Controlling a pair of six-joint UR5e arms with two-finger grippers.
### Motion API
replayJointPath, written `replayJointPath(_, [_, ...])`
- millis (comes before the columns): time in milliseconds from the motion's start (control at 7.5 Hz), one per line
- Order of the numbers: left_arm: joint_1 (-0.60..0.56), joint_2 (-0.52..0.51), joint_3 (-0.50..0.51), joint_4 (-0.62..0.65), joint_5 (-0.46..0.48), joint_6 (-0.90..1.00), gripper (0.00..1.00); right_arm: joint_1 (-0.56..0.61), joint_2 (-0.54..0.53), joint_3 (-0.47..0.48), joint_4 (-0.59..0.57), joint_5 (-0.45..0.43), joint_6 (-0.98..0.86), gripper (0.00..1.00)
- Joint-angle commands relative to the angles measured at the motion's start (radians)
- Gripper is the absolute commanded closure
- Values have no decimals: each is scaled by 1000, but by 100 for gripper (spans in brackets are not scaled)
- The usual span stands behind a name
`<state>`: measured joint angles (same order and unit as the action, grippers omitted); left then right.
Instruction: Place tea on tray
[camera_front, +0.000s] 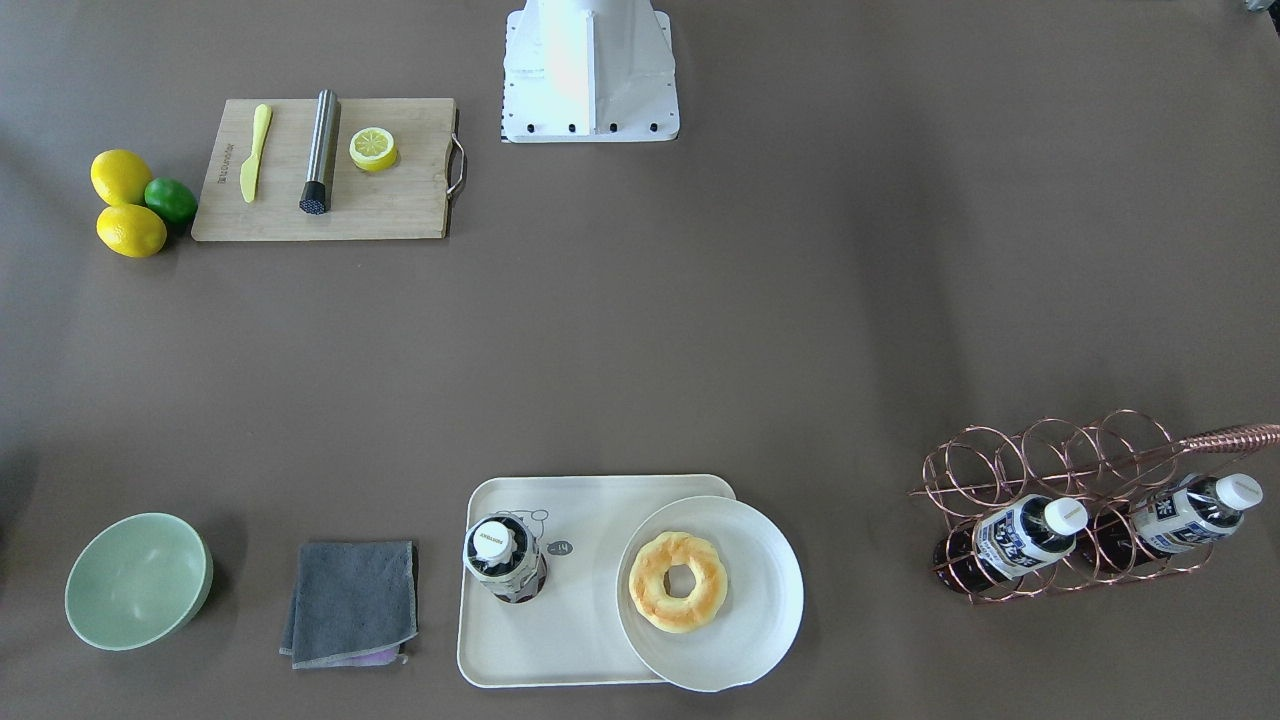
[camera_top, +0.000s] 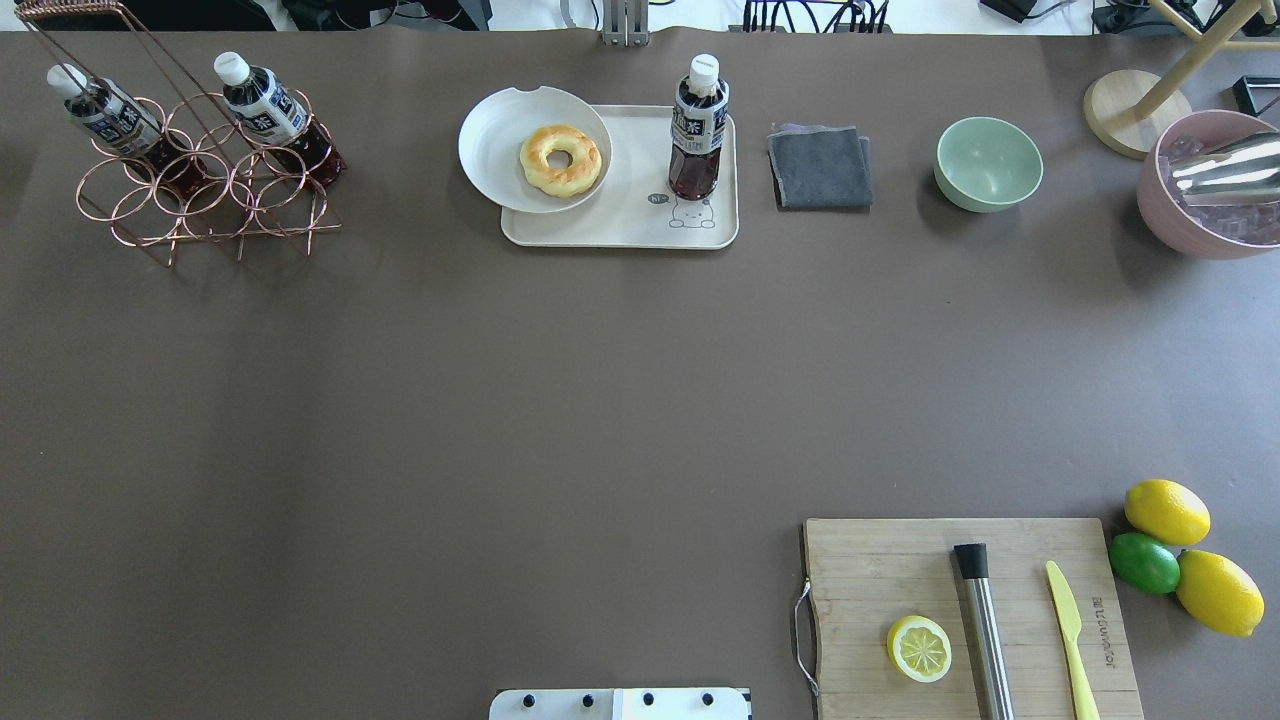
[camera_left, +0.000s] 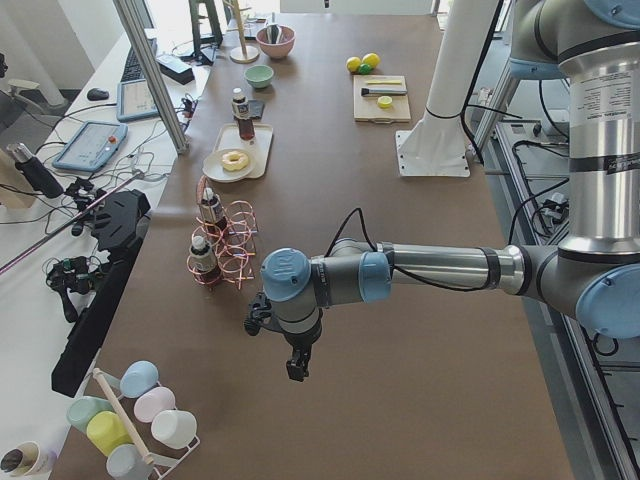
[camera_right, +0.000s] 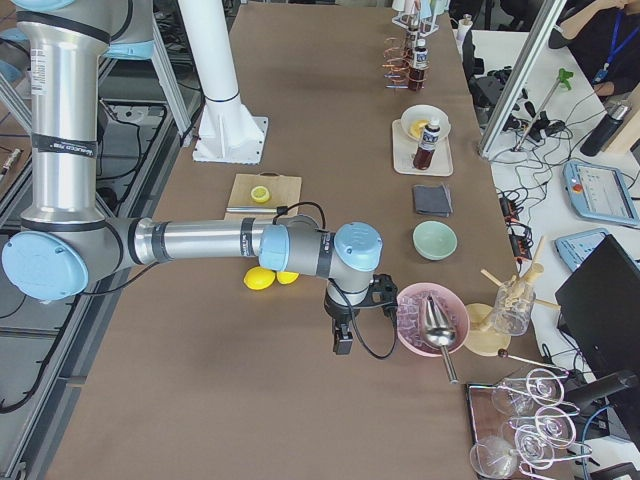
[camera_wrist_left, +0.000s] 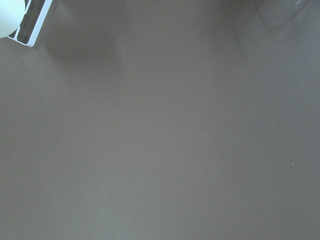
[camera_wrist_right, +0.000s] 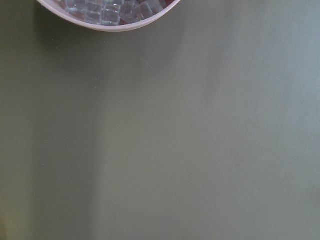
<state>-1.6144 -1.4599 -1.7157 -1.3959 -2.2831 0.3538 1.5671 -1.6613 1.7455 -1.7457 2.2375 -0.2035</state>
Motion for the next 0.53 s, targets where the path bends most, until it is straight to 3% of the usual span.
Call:
replayJointPath(0, [-7,1,1,0,1,-1,2,1,-2,6,0,4,3,0])
replayJointPath(400, [-33,26,-5,-5,-3,2,2,1,-3,6,0,24,-1,0])
